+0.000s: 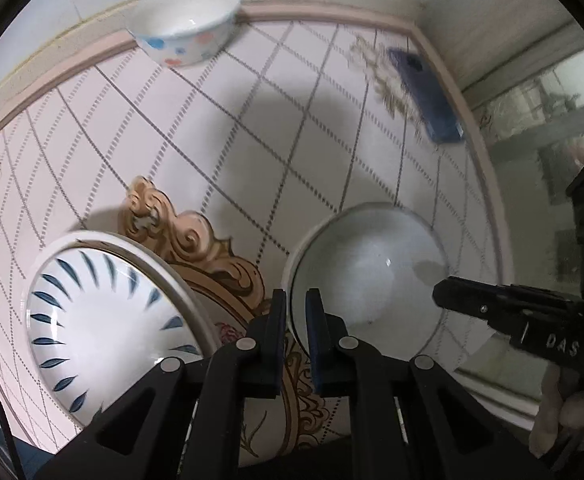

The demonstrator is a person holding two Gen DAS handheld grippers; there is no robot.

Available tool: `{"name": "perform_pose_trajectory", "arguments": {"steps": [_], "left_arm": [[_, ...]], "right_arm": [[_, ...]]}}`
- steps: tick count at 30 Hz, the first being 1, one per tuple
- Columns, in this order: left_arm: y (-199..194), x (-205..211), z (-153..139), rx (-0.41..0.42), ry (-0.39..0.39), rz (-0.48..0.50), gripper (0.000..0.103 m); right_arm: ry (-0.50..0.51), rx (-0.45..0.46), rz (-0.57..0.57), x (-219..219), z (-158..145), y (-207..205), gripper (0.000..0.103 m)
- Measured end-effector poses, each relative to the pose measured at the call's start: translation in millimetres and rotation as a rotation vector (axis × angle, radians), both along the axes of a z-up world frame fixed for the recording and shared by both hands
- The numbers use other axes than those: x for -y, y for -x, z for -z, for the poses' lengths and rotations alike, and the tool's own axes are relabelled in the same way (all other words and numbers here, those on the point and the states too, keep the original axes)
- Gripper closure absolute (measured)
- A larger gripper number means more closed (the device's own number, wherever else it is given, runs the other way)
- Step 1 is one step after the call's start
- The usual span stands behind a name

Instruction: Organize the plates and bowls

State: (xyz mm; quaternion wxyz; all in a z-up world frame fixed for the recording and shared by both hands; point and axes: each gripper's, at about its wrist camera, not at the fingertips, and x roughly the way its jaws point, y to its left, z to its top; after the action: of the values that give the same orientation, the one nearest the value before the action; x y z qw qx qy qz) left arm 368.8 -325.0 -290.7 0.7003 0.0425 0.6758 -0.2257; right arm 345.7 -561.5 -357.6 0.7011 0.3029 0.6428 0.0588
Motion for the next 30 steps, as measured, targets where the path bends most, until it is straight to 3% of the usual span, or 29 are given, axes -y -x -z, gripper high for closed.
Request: {"name": "perform_pose_trajectory", "arguments": {"steps": [3,5,7,12,19,25,27,28,30], "left_arm": [[-23,-11,-22,0.027,0.036,-0.063,0.091],[-50,-19,-35,0.059,0.054,-0.119,0.079],[-78,-26,-40,0.087,0.048,-0.172,0.076],[-158,-47,-29,0.086,0.037,-0.308,0.076],[-232,-58,17,0.006,-0.014,-0.401,0.076],[-253,-49,50,-0.045,-0.041,-0.382,0.076],[-253,-47,51,-0.034,-0.047,-0.384,0.076],[-253,-46,52,-0.021,-0.051,-0.383,0.077],[-252,-43,52,-0.002,-0.045,-0.377,0.087]], "right_arm": [[-0.012,0.027,0.021,9,-18,-11,0.084],[-0.019,0.073,0.035,14,-36,-28,0.069],[-0.030,0.140,0.043,17,-52,-52,0.060],[-0.047,0.246,0.050,11,-64,-133,0.059],[-0.010,0.216,0.016,-14,-26,-248,0.059],[-0.040,0.155,0.008,-25,15,-294,0.059],[-0.057,0.149,0.002,-28,23,-301,0.063],[-0.062,0.147,-0.002,-29,26,-302,0.072],[-0.075,0.149,-0.022,-35,32,-307,0.084]]}}
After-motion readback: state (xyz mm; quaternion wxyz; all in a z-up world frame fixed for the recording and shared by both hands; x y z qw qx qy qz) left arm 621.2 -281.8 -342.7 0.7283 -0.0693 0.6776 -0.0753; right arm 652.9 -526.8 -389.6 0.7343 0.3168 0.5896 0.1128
